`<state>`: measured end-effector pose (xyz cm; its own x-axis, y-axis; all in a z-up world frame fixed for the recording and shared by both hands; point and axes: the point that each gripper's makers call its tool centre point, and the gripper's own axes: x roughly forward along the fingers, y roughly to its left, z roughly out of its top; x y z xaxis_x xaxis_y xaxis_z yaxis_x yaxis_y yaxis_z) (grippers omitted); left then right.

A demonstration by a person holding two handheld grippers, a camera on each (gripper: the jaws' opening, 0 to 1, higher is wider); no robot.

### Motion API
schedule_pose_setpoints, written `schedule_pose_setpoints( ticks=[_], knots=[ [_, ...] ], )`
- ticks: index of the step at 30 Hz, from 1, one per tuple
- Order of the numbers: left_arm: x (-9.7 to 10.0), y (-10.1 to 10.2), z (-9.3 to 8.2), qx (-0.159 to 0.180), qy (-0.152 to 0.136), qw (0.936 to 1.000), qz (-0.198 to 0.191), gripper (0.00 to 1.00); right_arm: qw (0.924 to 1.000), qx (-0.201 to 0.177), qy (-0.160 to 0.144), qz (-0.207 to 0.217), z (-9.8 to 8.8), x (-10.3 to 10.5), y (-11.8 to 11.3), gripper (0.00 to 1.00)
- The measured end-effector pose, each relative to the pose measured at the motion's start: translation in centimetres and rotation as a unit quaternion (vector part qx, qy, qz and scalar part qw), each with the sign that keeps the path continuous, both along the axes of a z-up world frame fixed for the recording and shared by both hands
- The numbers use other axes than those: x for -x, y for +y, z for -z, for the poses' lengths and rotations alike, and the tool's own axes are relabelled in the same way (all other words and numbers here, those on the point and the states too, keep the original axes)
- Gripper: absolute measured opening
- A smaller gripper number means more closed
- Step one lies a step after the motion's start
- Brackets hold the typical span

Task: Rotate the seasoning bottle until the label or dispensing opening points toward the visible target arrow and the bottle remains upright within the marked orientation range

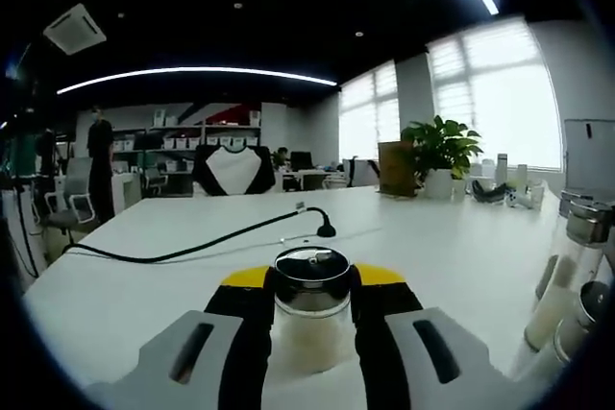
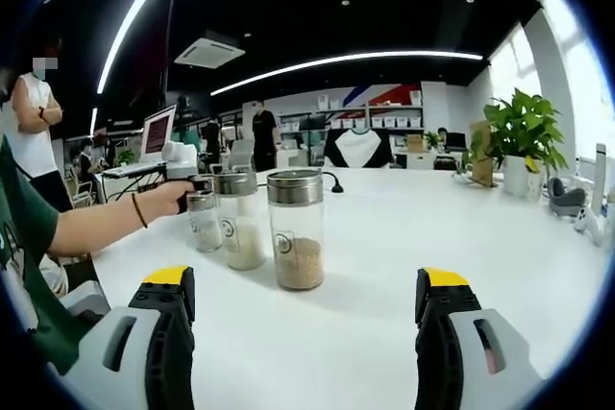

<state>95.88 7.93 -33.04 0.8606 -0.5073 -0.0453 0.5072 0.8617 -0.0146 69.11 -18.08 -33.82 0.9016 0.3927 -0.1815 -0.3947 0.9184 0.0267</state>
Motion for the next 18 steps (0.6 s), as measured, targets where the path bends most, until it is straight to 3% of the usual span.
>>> schedule_pose_setpoints(
  ticks=[11, 18],
  knots=[
    [1.2, 1.0, -1.0, 0.010, -0.009, 0.9999, -0.003, 0.32, 1.0000, 0.000, 0.000, 0.003, -0.1, 0.0, -0.2, 0.98],
    [3.5, 2.2, -2.3, 0.002, -0.011, 0.9999, -0.003, 0.32, 1.0000, 0.001, -0.005, -0.001, -0.2, 0.1, 0.0, 0.98]
  ],
)
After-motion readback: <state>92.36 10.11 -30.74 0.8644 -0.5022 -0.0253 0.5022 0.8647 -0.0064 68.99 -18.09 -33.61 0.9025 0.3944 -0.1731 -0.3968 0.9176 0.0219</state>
